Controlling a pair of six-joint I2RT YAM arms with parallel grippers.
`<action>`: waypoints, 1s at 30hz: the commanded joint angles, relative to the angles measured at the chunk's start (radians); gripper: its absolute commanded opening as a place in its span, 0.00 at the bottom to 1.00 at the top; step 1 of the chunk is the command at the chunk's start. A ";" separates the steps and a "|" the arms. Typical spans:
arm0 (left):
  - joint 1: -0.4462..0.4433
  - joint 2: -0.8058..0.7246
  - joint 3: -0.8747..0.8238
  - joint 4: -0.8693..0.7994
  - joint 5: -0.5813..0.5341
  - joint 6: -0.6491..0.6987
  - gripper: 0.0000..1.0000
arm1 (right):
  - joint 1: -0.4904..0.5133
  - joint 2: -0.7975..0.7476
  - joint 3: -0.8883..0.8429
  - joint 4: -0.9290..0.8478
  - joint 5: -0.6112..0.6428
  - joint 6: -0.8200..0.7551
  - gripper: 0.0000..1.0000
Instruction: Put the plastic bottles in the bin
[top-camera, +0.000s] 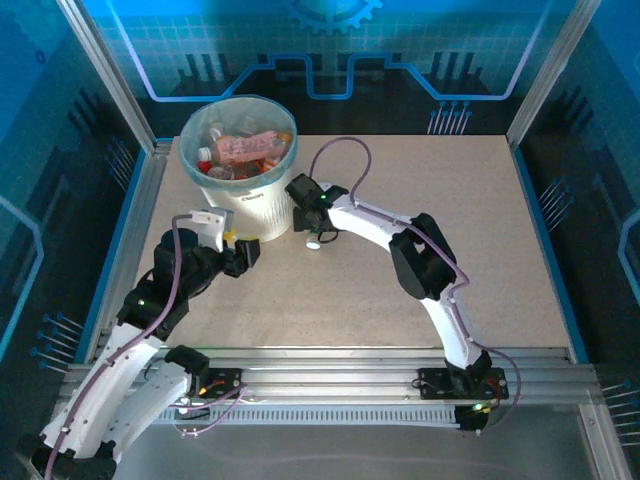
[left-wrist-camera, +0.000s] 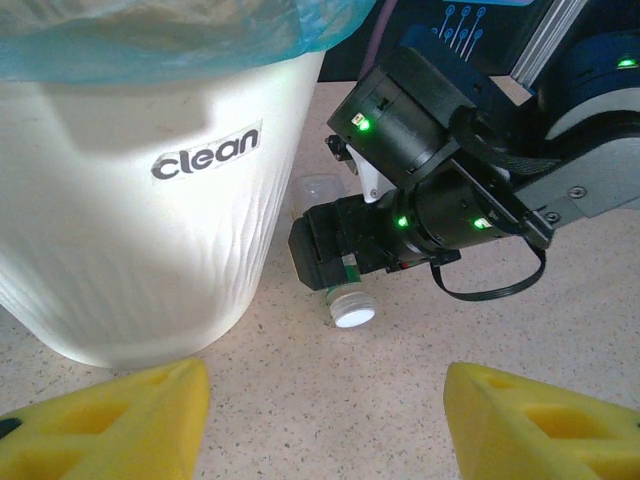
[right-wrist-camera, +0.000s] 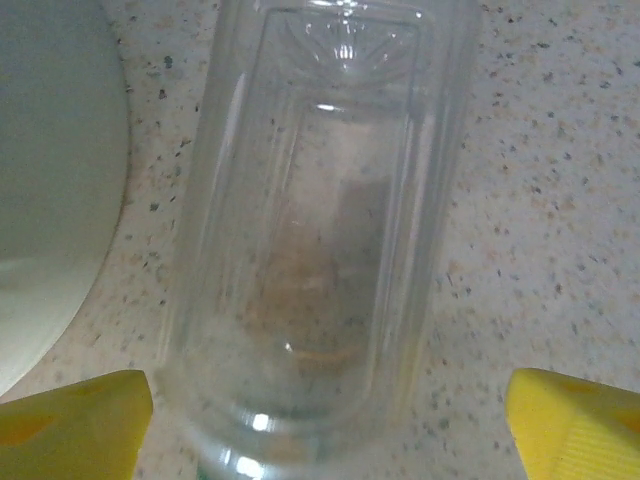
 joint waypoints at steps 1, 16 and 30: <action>-0.006 -0.013 -0.009 0.001 -0.034 -0.011 0.65 | -0.018 0.046 0.051 0.025 -0.042 -0.026 0.90; -0.005 -0.003 0.042 -0.015 -0.032 -0.028 0.69 | -0.028 -0.278 -0.356 0.186 -0.071 -0.095 0.53; -0.064 0.170 0.204 0.013 0.339 -0.328 0.78 | 0.250 -0.994 -0.910 0.375 -0.158 -0.223 0.48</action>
